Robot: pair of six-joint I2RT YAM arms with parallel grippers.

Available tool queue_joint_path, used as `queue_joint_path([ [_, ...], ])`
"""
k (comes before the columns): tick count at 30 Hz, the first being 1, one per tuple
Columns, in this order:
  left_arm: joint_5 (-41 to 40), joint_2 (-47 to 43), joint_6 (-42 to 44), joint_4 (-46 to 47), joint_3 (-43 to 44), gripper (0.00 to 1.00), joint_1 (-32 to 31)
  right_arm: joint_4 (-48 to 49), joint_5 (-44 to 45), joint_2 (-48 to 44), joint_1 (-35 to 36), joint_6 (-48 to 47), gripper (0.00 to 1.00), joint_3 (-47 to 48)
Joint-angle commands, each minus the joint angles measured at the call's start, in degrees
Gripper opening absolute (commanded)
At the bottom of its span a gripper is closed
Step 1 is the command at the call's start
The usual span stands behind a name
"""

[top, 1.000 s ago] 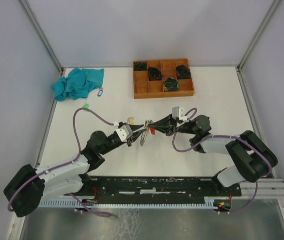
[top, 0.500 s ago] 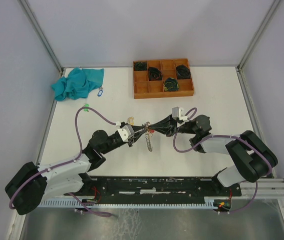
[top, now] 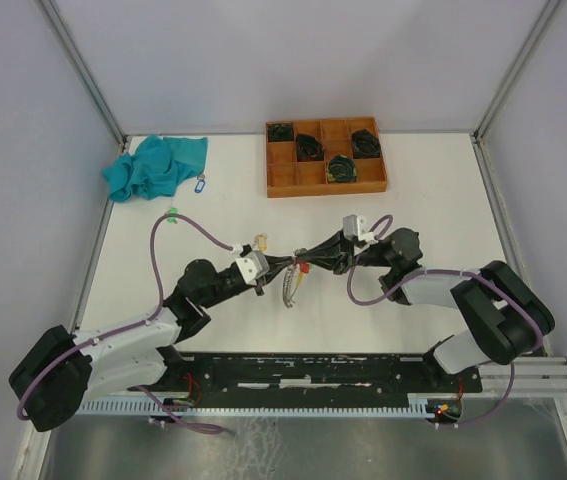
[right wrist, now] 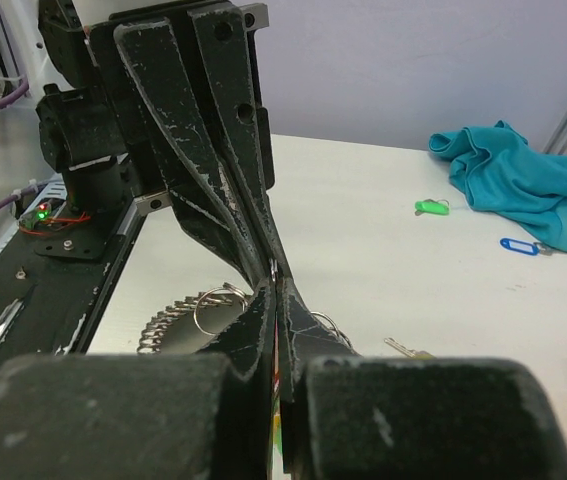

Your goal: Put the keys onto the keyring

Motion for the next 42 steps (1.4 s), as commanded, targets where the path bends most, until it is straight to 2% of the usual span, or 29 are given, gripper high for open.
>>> queue_joint_path([
  [1, -0.31, -2.32, 0.76, -3.3, 4.3, 0.03, 0.03, -5.05, -3.66, -1.78, 0.47, -2.5, 0.04, 2.59],
  [3, -2.01, -3.03, 0.6, -8.48, 6.29, 0.03, -0.46, -14.12, -3.46, -4.34, 0.49, -7.95, 0.12, 3.39],
  [5, -5.39, -3.5, 1.24, -14.32, 8.54, 0.03, -1.86, -28.88, -2.79, -7.86, 0.45, -15.0, 0.2, 4.93],
  [9, -10.37, -4.55, 1.85, -29.38, 15.86, 0.03, -4.19, -56.77, 0.87, -15.27, 0.34, -31.74, 0.29, 9.19],
  [12, -12.17, -4.68, 1.96, -40.84, 21.82, 0.03, -5.0, -65.18, 4.47, -17.8, 0.27, -37.46, 0.34, 10.92],
  [15, -12.39, -2.51, 2.79, -55.03, 29.13, 0.03, -5.03, -65.94, 5.36, -18.42, 0.13, -38.06, 0.37, 11.38],
  [18, -12.09, 0.66, 5.13, -65.47, 35.93, 0.03, -5.04, -66.12, 5.15, -18.1, 0.14, -38.5, 0.39, 12.29],
  [23, -11.71, 4.95, 8.54, -77.93, 45.46, 0.03, -5.02, -65.95, 4.59, -17.36, 0.09, -38.88, 0.41, 13.55],
  [26, -12.28, 7.66, 9.69, -83.7, 49.85, 0.03, -5.05, -61.51, 3.74, -16.97, 0.16, -36.53, 0.42, 13.2],
  [33, -10.75, 11.43, 10.26, -86.69, 53.05, 0.03, -5.03, -45.87, 3.37, -13.92, 0.17, -27.38, 0.42, 11.36],
  [42, -8.87, 13.69, 10.99, -86.69, 54.9, 0.03, -5.04, -33.86, -0.68, -8.37, 0.79, -18.32, 0.4, 12.12],
])
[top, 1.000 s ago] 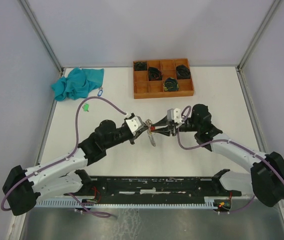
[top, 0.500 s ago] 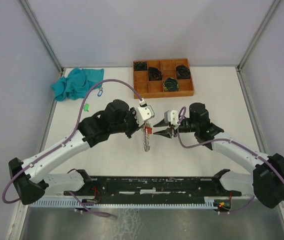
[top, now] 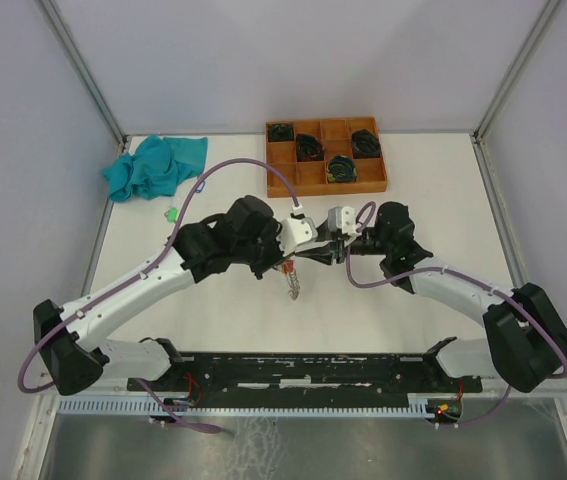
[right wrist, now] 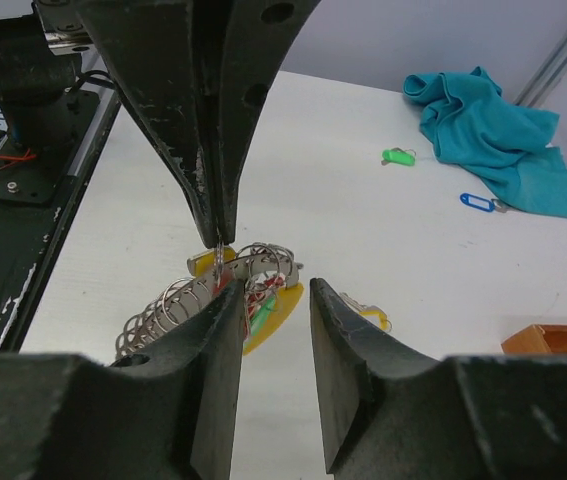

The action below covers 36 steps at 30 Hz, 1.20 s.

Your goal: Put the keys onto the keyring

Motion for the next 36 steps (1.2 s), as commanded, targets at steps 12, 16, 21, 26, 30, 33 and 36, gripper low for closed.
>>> queue_joint_path([
  [12, 1.56, 1.62, 2.32, 1.04, 4.56, 0.03, -0.16, 7.59, -4.36, 2.3, 1.65, 5.37, 0.38, 1.21],
  [16, 1.11, 2.07, 2.32, 0.95, 4.39, 0.03, -0.15, -0.45, -2.38, -0.08, 1.7, 0.24, 0.38, 1.33],
  [21, 0.25, 2.73, 2.24, 0.69, 4.54, 0.03, -0.18, -2.84, -1.99, -1.83, 1.73, -0.59, 0.39, 1.13],
  [26, 1.05, 3.0, 2.06, 0.71, 4.93, 0.03, -0.2, 4.91, -3.77, 0.74, 2.32, 5.42, 0.38, 0.93],
  [30, 1.46, 2.92, 2.05, 0.78, 5.16, 0.03, -0.17, 5.74, -3.55, 2.31, 3.14, 5.64, 0.37, 1.37],
  [33, 1.88, 2.92, 2.14, 0.78, 5.24, 0.03, -0.12, 5.5, -3.49, 2.8, 3.36, 5.61, 0.34, 1.65],
  [36, 2.13, 3.0, 2.14, 0.85, 5.34, 0.03, -0.16, 4.18, -3.71, 3.28, 3.5, 4.91, 0.3, 2.15],
])
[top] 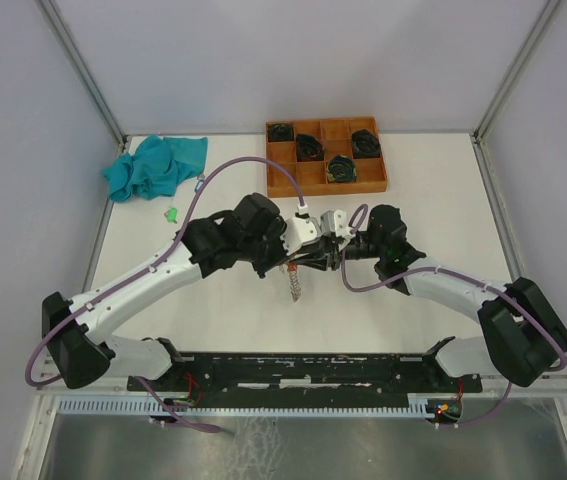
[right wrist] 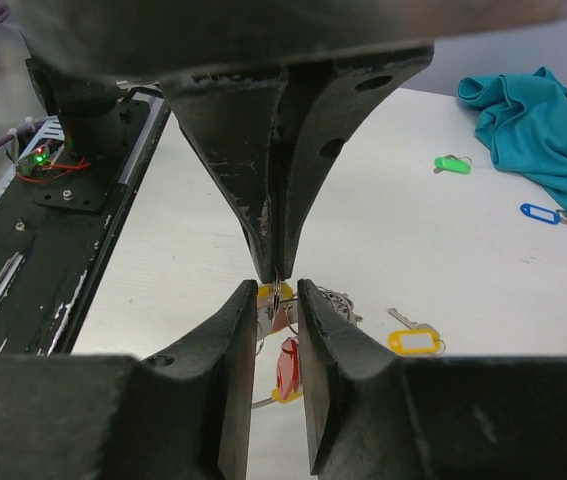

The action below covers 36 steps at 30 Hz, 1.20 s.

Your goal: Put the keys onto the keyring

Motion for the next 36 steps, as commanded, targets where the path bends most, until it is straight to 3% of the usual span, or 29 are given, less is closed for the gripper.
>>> queue_joint_path([
  [1, 1.96, -0.27, 1.7, 2.6, 3.15, 0.03, -0.23, 1.46, -1.39, 0.83, 0.57, 0.56, 0.28, 2.23],
  [8, 2.8, -0.73, 1.83, 3.03, 3.09, 0.03, -0.21, 0.59, -1.65, 2.18, 0.74, -0.12, 0.22, 2.69],
  [24, 1.15, -3.42, 1.61, 5.31, -0.05, 0.03, 0.0, 9.8, 3.32, 0.93, -1.76, 4.13, 0.29, -2.53],
  [36, 2.18, -2.28, 1.18, 5.87, 0.94, 0.03, -0.03, 16.66, -0.51, 2.87, -1.64, 9.43, 0.29, -2.49],
])
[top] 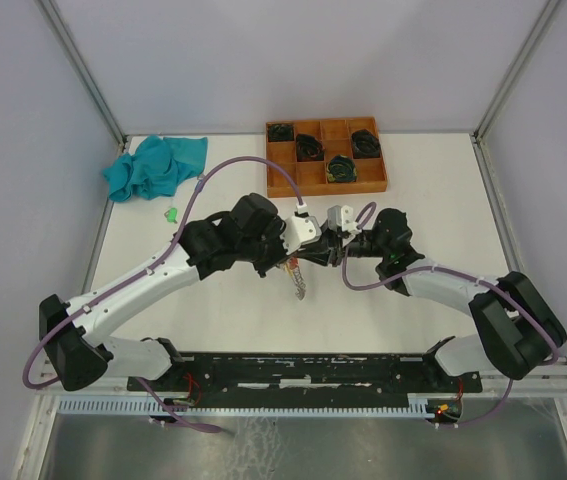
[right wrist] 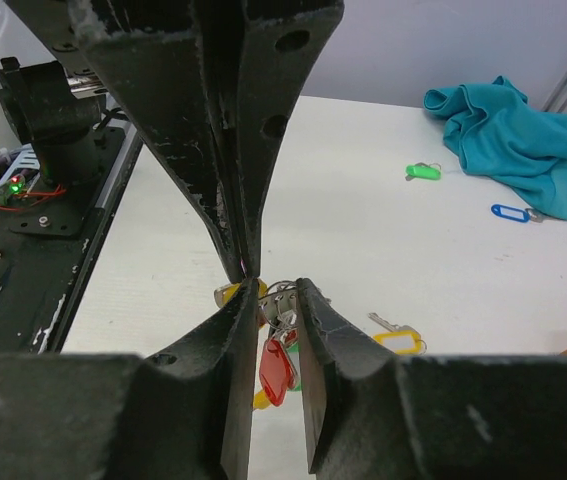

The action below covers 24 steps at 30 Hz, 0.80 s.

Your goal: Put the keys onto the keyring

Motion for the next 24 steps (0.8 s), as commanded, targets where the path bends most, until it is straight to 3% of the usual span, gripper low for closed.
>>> queue_joint_path([
  [1, 1.72, -1.1, 1.13, 3.7, 1.93, 0.03, -0.03, 5.04, -2.45, 0.83, 0.11, 2.63, 0.3, 0.09],
  [24, 0.67, -0.86, 0.56, 3.73, 1.76, 0.03, 0.4, 7.95, -1.98, -1.13, 0.06, 3.35, 0.31, -2.92],
])
